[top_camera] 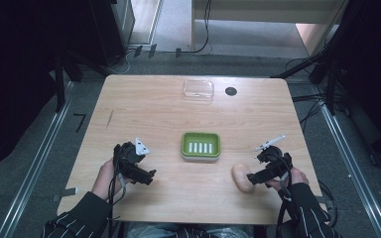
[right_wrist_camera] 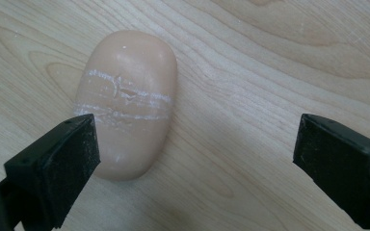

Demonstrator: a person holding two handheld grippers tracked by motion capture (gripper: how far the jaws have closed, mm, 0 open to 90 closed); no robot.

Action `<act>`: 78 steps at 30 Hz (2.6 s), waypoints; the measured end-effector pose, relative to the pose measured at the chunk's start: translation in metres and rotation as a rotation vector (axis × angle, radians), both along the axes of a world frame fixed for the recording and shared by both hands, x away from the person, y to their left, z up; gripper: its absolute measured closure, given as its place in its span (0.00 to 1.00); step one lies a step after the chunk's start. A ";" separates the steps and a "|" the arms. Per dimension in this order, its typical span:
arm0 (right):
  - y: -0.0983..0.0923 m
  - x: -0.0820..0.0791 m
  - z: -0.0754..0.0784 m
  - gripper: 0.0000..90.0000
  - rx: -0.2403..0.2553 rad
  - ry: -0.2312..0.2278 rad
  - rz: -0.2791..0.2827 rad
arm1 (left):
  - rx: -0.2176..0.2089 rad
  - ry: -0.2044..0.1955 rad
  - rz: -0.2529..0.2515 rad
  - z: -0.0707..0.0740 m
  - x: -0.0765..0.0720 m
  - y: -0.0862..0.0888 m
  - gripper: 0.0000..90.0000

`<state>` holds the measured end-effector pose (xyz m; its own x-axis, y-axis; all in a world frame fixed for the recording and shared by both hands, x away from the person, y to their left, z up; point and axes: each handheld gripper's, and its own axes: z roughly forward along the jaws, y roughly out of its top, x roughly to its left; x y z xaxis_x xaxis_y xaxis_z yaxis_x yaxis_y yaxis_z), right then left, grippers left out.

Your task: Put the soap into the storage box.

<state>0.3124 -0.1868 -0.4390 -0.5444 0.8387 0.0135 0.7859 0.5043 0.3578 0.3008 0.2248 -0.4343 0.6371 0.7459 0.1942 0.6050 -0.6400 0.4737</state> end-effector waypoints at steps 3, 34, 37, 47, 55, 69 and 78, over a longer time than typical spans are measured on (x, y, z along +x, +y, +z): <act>0.004 0.000 0.000 0.04 0.007 0.013 -0.008 | 0.000 0.001 0.004 0.000 0.000 0.000 0.00; 0.044 0.010 -0.011 0.02 -0.001 0.090 0.033 | -0.002 0.001 0.021 0.001 -0.003 0.006 0.00; 0.048 0.011 -0.013 0.06 -0.021 0.088 0.028 | -0.001 -0.002 0.017 0.001 -0.004 0.006 0.00; 0.049 0.013 -0.018 0.16 -0.041 0.113 0.016 | -0.003 0.001 0.024 0.000 -0.004 0.007 0.00; 0.051 0.013 -0.021 0.18 -0.043 0.124 0.017 | 0.000 0.000 0.020 0.001 -0.004 0.006 0.00; 0.051 0.015 -0.026 0.26 -0.051 0.142 0.031 | -0.001 -0.001 0.022 0.001 -0.004 0.007 0.00; 0.054 0.017 -0.028 0.30 -0.064 0.157 0.030 | -0.002 -0.003 0.026 0.001 -0.004 0.007 0.00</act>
<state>0.3295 -0.1327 -0.4673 -0.5646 0.8240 0.0475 0.8138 0.5462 0.1984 0.2965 0.2317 -0.4335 0.6171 0.7626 0.1940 0.6200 -0.6230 0.4768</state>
